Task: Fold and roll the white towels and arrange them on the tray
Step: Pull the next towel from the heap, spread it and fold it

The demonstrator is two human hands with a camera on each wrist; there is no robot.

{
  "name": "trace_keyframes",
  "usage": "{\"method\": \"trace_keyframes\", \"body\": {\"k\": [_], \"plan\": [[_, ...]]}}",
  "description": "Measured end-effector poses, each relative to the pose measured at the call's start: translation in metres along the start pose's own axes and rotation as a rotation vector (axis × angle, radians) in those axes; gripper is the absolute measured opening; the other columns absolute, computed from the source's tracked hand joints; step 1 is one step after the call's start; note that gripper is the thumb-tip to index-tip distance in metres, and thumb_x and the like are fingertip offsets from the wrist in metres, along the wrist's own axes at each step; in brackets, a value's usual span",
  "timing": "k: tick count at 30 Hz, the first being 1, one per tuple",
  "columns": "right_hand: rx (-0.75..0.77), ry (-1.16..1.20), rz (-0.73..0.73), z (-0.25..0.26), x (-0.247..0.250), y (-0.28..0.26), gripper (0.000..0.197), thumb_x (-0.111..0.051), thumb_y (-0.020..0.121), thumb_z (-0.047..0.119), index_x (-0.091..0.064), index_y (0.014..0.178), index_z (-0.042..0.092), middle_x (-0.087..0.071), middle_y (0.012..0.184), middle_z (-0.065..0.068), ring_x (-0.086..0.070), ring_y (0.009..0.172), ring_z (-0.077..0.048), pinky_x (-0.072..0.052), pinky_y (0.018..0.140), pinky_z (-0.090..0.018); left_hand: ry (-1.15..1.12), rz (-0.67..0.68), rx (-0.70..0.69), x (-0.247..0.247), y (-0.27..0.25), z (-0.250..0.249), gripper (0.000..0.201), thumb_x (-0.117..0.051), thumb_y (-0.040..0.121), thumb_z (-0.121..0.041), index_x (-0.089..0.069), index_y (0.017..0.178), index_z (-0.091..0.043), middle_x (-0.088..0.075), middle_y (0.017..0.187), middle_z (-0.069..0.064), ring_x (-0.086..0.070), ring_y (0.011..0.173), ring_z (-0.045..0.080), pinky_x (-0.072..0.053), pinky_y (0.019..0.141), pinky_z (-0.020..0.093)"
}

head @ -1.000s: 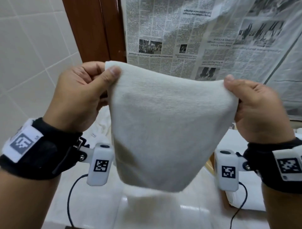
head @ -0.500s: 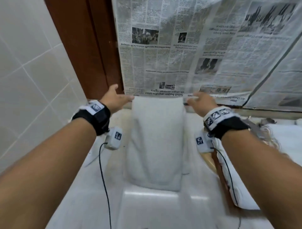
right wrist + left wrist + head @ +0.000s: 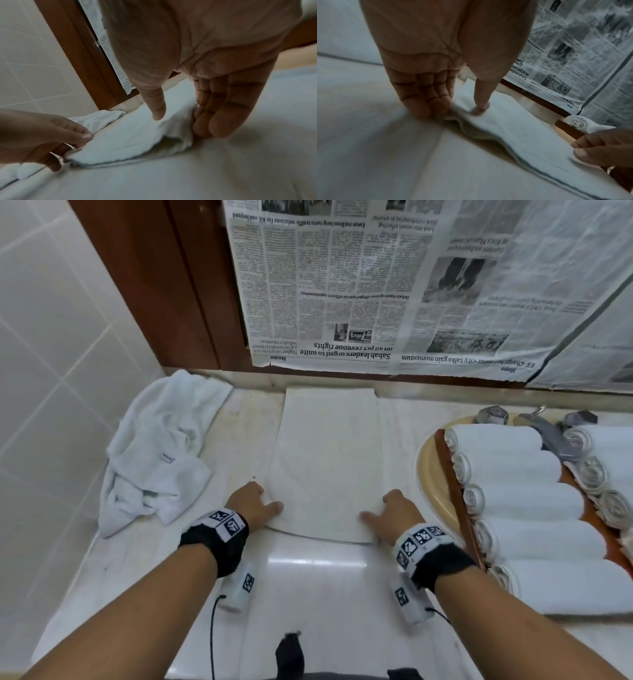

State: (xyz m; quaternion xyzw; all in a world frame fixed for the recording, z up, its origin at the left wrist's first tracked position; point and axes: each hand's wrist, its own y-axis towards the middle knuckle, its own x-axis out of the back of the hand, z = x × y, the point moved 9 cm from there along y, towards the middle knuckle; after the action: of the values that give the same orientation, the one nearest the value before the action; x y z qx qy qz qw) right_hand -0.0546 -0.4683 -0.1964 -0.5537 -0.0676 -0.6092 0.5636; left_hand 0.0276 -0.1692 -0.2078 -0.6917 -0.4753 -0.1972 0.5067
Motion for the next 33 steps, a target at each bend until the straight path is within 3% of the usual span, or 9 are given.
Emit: {"method": "trace_keyframes", "body": {"k": [5,8,11,15,18,21,24,29,33], "plan": [[0.044,0.003,-0.050,-0.004,-0.013,-0.004,0.051,-0.071,0.089,0.035,-0.042,0.123,0.011,-0.056,0.100,-0.003,-0.057,0.084,-0.020,-0.047,0.069,-0.030,0.048,-0.019,-0.012,-0.014,-0.007,-0.007,0.046,-0.061,0.093,-0.043,-0.053,0.114,-0.003,-0.060,0.116,0.014,-0.057,0.103,0.028,-0.036,0.074,0.028],[0.122,-0.120,-0.078,0.000,-0.009,-0.007,0.044,-0.068,0.089,0.038,-0.049,0.120,0.015,-0.051,0.115,-0.005,-0.054,0.097,-0.021,-0.050,0.080,-0.032,0.048,-0.022,-0.025,-0.016,-0.012,-0.007,0.034,-0.061,0.093,-0.040,-0.056,0.097,-0.006,-0.059,0.095,0.011,-0.058,0.093,0.028,-0.039,0.070,0.030],[0.247,-0.300,-0.170,0.006,-0.003,-0.011,0.034,-0.062,0.090,0.040,-0.057,0.114,0.017,-0.041,0.133,-0.004,-0.043,0.117,-0.023,-0.045,0.094,-0.034,-0.069,-0.072,-0.028,-0.011,-0.018,-0.004,0.040,-0.063,0.091,-0.034,-0.034,0.070,-0.017,-0.037,0.069,0.000,-0.038,0.062,0.015,-0.025,0.054,0.026],[0.369,-0.312,-0.121,0.003,-0.012,-0.019,0.035,-0.053,0.096,0.036,-0.056,0.124,0.015,-0.037,0.149,0.002,-0.040,0.128,-0.022,-0.042,0.103,-0.035,-0.217,-0.053,-0.048,-0.012,-0.026,-0.002,0.037,-0.067,0.088,-0.027,-0.037,0.070,-0.016,-0.043,0.069,0.003,-0.044,0.063,0.018,-0.036,0.059,0.030],[0.391,-0.323,-0.127,0.006,-0.008,-0.026,0.021,-0.051,0.094,0.036,-0.054,0.105,0.019,-0.051,0.120,0.001,-0.052,0.106,-0.019,-0.047,0.088,-0.033,-0.488,-0.017,0.037,-0.018,-0.034,0.014,0.022,-0.073,0.083,-0.020,-0.056,0.076,-0.008,-0.060,0.065,0.010,-0.058,0.060,0.024,-0.053,0.061,0.039],[0.361,-0.297,-0.082,0.003,-0.008,-0.033,0.016,-0.053,0.091,0.035,-0.049,0.090,0.019,-0.049,0.096,0.003,-0.054,0.083,-0.017,-0.048,0.076,-0.032,-0.625,0.030,0.125,-0.028,-0.044,0.032,0.030,-0.080,0.078,-0.019,-0.059,0.094,-0.005,-0.065,0.063,0.009,-0.060,0.057,0.023,-0.053,0.056,0.034],[0.350,-0.291,-0.064,-0.001,-0.007,-0.038,0.015,-0.054,0.089,0.032,-0.048,0.087,0.018,-0.049,0.089,0.003,-0.053,0.077,-0.017,-0.043,0.069,-0.029,-0.556,0.050,0.110,-0.031,-0.052,0.035,0.042,-0.080,0.079,-0.015,-0.039,0.066,-0.014,-0.047,0.050,0.004,-0.048,0.050,0.020,-0.044,0.047,0.027],[0.353,-0.298,-0.054,0.001,-0.004,-0.043,0.020,-0.050,0.091,0.026,-0.037,0.076,0.023,-0.048,0.082,0.004,-0.051,0.076,-0.018,-0.039,0.067,-0.031,-0.401,-0.026,0.043,-0.019,-0.065,0.026,0.048,-0.073,0.084,-0.019,-0.030,0.063,-0.017,-0.039,0.054,0.006,-0.048,0.047,0.021,-0.051,0.049,0.032],[0.386,-0.307,-0.106,-0.001,-0.007,-0.052,0.010,-0.047,0.093,0.025,-0.042,0.087,0.019,-0.049,0.090,0.002,-0.051,0.081,-0.019,-0.039,0.070,-0.031,-0.184,-0.103,-0.014,-0.011,-0.080,0.016,0.043,-0.067,0.087,-0.029,-0.031,0.066,-0.017,-0.044,0.063,0.008,-0.054,0.050,0.022,-0.048,0.050,0.034]]}}
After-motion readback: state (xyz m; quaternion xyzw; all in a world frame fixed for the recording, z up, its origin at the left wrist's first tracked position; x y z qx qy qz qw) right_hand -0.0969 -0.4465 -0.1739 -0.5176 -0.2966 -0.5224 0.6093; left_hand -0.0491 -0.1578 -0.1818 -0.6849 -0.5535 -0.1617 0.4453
